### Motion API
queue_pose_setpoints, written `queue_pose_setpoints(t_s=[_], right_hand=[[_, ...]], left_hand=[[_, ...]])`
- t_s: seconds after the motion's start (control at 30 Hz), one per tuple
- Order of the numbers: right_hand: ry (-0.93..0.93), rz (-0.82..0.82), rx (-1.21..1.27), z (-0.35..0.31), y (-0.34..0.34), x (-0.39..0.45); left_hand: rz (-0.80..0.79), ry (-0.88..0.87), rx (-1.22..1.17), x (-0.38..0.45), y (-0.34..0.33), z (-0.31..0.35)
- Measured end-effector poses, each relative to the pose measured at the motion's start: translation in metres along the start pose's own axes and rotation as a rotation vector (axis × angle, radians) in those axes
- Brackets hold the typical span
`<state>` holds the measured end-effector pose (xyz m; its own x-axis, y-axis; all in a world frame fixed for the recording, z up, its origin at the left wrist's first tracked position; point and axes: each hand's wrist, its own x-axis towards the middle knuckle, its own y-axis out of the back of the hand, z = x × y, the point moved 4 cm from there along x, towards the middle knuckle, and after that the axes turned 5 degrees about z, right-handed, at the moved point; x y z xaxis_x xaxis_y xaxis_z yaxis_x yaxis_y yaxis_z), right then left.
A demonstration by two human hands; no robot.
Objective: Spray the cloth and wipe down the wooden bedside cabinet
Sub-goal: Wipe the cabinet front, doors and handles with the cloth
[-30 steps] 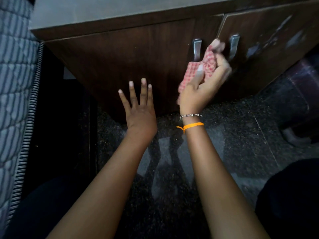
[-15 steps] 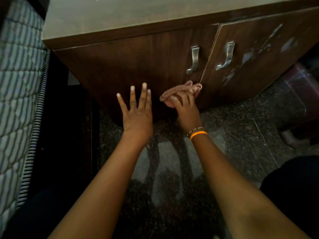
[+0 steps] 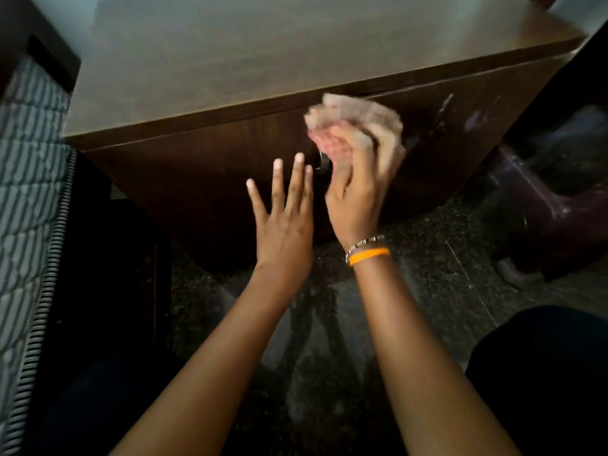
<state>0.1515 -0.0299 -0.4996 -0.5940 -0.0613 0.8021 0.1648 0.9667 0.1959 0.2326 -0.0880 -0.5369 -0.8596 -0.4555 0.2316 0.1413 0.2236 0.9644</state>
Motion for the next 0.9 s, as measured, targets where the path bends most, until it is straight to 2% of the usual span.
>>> queue_pose_setpoints(t_s=[0.1, 0.17, 0.23, 0.33, 0.37, 0.4, 0.53, 0.6, 0.67, 0.8, 0.87, 0.9], right_hand=[[0.236, -0.19, -0.115, 0.011, -0.015, 0.028], [0.241, -0.21, -0.118, 0.026, -0.014, 0.037], [0.081, -0.118, -0.06, 0.034, -0.011, 0.039], [-0.313, 0.159, 0.118, 0.039, -0.007, 0.04], [-0.368, 0.205, 0.115, 0.039, -0.008, 0.041], [-0.337, 0.194, 0.076, 0.035, -0.01, 0.042], [0.134, -0.071, -0.12, 0.015, -0.022, 0.029], [0.175, -0.075, -0.172, 0.019, -0.018, 0.034], [0.001, 0.032, -0.144, 0.035, -0.008, 0.044], [-0.613, 0.32, 0.108, 0.095, 0.006, 0.05], [-0.891, 0.375, 0.222, 0.12, 0.01, 0.049], [-0.964, 0.367, 0.239, 0.124, 0.01, 0.048]], left_hand=[[0.082, -0.086, 0.061, 0.007, 0.001, 0.017], [0.066, -0.096, 0.077, 0.011, -0.003, 0.023], [0.06, -0.075, 0.091, 0.014, -0.005, 0.024], [0.039, -0.07, 0.088, 0.015, -0.006, 0.025], [0.036, -0.066, 0.086, 0.016, -0.005, 0.026], [0.033, -0.062, 0.085, 0.016, -0.004, 0.027], [0.013, -0.062, 0.107, 0.014, -0.006, 0.026], [0.01, -0.053, 0.123, 0.015, -0.007, 0.024], [0.006, -0.042, 0.117, 0.015, -0.006, 0.024], [0.004, -0.049, 0.124, 0.013, -0.007, 0.024], [-0.002, -0.064, 0.124, 0.012, -0.006, 0.021], [-0.005, -0.072, 0.114, 0.012, -0.005, 0.02]])
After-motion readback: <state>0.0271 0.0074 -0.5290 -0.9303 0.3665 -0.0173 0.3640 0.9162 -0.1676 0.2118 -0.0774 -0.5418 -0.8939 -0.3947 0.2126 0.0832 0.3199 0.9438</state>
